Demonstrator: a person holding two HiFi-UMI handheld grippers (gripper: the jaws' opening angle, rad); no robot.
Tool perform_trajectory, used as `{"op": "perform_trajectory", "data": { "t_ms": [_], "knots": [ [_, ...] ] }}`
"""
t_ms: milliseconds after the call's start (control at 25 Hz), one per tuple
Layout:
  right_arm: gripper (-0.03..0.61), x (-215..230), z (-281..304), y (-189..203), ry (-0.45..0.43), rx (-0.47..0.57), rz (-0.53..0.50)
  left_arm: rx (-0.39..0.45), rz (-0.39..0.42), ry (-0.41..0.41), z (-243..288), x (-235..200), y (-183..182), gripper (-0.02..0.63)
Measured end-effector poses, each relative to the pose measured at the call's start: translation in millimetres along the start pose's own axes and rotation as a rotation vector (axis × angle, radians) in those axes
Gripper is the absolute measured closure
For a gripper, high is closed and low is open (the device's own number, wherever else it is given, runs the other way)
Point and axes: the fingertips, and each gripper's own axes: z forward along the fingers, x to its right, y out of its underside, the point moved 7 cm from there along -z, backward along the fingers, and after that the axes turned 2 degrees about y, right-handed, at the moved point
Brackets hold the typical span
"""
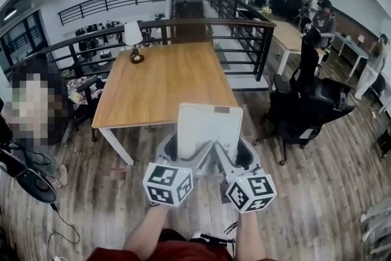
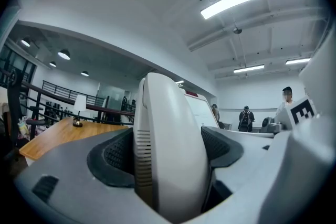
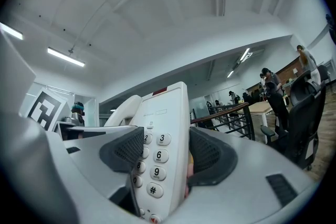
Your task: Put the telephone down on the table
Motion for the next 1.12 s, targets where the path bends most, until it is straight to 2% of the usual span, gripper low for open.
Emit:
{"op": "perform_trajectory", "data": {
  "t_ms": [280, 480, 720, 1120],
  "knots": [
    [0.299, 32, 24, 13, 0.071, -0.019, -0.002, -0.027, -0.024, 0.063, 48, -14, 16, 0.206],
    [0.299, 25, 77, 20, 0.074, -0.029, -0.013, -0.024, -0.038, 0.065, 68, -65, 11, 0.206],
    [0.299, -12, 159, 24, 0.019, -0.051, -0.019, -0.01, -0.058, 0.008, 70, -147, -10, 0.206],
    [0.299, -86, 287, 43, -0.12, -0.093, -0.029, 0.019, -0.086, -0.131, 51, -283, -34, 0.206]
  ]
}}
